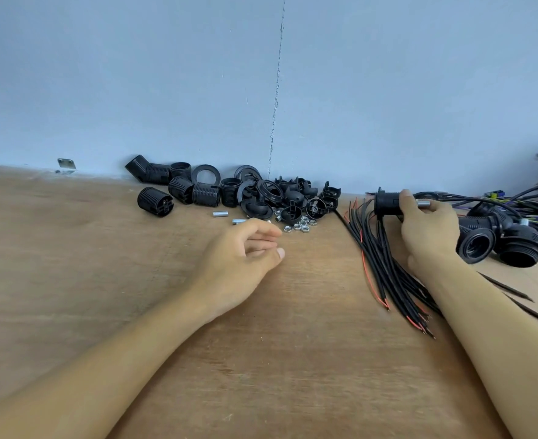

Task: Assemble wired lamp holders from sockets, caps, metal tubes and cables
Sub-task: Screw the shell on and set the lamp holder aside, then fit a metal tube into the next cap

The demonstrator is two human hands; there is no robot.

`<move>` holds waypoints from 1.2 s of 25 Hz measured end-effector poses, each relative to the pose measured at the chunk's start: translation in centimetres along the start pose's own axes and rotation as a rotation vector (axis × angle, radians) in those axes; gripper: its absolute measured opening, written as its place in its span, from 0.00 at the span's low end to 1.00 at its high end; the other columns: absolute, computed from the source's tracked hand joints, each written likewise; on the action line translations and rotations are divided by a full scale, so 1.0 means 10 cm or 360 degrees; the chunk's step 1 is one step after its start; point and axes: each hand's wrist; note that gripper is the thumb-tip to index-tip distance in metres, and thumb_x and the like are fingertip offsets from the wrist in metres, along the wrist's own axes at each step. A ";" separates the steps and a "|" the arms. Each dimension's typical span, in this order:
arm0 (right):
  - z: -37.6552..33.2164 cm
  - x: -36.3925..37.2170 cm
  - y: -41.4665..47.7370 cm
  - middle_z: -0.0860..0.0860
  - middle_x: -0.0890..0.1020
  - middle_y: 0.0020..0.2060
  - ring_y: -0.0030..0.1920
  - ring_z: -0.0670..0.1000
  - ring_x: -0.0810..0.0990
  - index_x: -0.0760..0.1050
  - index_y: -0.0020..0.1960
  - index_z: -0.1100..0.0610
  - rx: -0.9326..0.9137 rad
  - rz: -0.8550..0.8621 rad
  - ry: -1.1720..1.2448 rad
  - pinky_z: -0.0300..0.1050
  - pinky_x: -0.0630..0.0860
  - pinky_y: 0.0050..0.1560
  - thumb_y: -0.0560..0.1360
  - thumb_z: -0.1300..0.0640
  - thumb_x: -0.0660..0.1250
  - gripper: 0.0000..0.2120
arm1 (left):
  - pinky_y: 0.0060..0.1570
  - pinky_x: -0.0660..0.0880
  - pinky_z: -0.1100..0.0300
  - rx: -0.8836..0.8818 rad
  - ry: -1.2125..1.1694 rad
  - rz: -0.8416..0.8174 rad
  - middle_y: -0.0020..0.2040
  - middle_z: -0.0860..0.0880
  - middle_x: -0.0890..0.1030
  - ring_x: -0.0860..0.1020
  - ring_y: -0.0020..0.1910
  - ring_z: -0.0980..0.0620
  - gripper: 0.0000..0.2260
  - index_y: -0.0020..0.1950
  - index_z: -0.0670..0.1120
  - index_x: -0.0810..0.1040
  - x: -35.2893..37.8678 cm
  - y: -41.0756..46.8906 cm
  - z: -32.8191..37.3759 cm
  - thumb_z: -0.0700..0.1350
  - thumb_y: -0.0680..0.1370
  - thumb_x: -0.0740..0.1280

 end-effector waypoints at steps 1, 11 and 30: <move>0.02 -0.02 0.01 0.53 0.81 0.50 0.53 0.56 0.78 0.74 0.59 0.59 -0.0129 0.0067 -0.0137 0.47 0.73 0.55 0.78 0.44 0.69 0.20 | 0.50 0.74 0.76 0.0008 0.0019 -0.0009 0.53 0.58 0.85 0.81 0.54 0.67 0.10 0.54 0.57 0.82 0.00 0.00 0.00 0.43 0.78 0.74; 0.07 -0.14 0.01 0.59 0.78 0.57 0.56 0.64 0.77 0.71 0.55 0.57 -0.0527 0.0050 -0.1171 0.53 0.65 0.47 0.82 0.49 0.60 0.11 | 0.61 0.74 0.69 0.0063 0.0211 -0.0074 0.51 0.59 0.85 0.81 0.54 0.66 0.08 0.52 0.56 0.83 0.02 -0.04 0.04 0.43 0.78 0.73; -0.14 0.16 -0.39 0.56 0.78 0.57 0.58 0.61 0.77 0.78 0.53 0.58 -0.1117 -0.0524 -0.2018 0.48 0.66 0.46 0.78 0.52 0.63 0.11 | 0.66 0.74 0.55 0.0242 0.0481 -0.0122 0.55 0.59 0.80 0.77 0.58 0.61 0.05 0.52 0.53 0.83 0.07 0.00 -0.04 0.44 0.79 0.72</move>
Point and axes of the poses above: each hand's wrist, its own y-axis towards the middle knuckle, its own x-axis out of the palm, z = x × y
